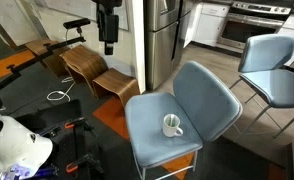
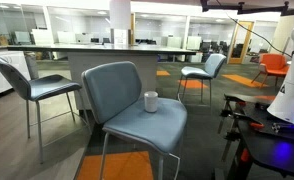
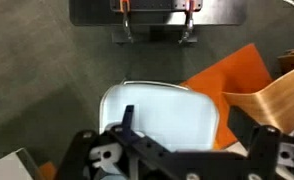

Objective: Remove the marker from the mug cup and place it on the seat

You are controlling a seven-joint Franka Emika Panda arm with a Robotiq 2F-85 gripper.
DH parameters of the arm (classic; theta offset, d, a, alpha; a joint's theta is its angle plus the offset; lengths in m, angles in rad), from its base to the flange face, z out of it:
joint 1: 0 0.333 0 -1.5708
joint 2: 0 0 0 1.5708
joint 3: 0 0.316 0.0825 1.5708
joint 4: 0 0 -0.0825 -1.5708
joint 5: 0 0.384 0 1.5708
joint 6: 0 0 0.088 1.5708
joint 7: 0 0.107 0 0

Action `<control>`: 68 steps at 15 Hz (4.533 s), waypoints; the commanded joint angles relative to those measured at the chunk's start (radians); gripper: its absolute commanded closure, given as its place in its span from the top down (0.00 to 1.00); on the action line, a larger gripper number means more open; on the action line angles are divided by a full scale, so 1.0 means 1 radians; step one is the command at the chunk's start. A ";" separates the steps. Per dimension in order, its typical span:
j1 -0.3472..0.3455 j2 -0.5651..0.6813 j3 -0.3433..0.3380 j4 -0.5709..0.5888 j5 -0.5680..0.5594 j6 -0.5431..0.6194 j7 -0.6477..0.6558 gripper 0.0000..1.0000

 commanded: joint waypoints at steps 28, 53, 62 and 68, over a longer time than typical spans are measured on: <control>-0.093 0.520 -0.008 -0.200 0.208 0.938 -0.788 1.00; -0.167 1.192 0.072 0.467 -0.125 0.867 -0.790 0.73; -0.157 1.229 0.068 0.533 -0.154 0.818 -0.780 0.67; -0.143 1.209 0.057 0.511 -0.159 0.789 -0.717 0.67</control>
